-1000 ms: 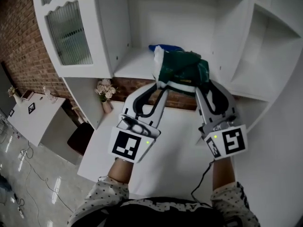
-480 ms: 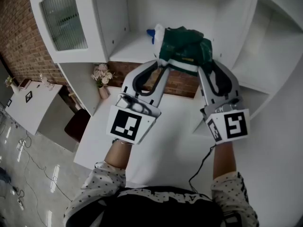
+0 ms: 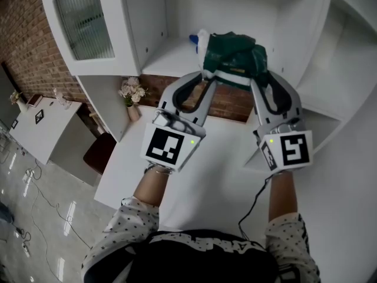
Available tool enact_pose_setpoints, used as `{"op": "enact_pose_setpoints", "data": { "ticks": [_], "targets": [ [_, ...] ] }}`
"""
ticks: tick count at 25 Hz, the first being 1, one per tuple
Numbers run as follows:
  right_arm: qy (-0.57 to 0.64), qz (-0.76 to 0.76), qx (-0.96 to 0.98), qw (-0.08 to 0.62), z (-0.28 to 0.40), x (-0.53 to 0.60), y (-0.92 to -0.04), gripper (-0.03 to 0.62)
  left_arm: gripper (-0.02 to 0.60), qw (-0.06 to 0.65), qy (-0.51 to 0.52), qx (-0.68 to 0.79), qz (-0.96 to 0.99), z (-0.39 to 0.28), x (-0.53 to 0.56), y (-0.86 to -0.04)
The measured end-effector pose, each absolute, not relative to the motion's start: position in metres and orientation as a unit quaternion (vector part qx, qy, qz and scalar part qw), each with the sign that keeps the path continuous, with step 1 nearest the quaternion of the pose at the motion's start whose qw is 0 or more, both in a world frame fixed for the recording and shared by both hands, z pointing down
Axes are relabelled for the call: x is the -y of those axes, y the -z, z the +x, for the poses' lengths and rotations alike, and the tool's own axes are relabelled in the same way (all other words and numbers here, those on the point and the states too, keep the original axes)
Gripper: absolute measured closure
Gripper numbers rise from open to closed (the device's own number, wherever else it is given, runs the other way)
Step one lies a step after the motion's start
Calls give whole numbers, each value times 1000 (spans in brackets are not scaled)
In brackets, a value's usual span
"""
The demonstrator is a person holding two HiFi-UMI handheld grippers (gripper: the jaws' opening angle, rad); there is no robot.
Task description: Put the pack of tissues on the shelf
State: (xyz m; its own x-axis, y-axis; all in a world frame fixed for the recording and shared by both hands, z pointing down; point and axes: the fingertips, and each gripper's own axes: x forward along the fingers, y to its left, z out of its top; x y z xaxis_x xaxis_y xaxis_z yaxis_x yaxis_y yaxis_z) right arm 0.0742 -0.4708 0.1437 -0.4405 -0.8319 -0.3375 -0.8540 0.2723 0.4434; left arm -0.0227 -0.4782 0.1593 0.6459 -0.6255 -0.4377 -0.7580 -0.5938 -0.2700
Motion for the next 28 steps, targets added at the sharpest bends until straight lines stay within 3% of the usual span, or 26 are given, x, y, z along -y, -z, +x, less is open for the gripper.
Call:
{"op": "enact_pose_setpoints", "data": {
  "ticks": [28],
  "targets": [
    [-293, -557, -773, -74, 81, 509, -159, 453, 476, 237, -85, -417, -873, -9, 520, -181]
  ]
}}
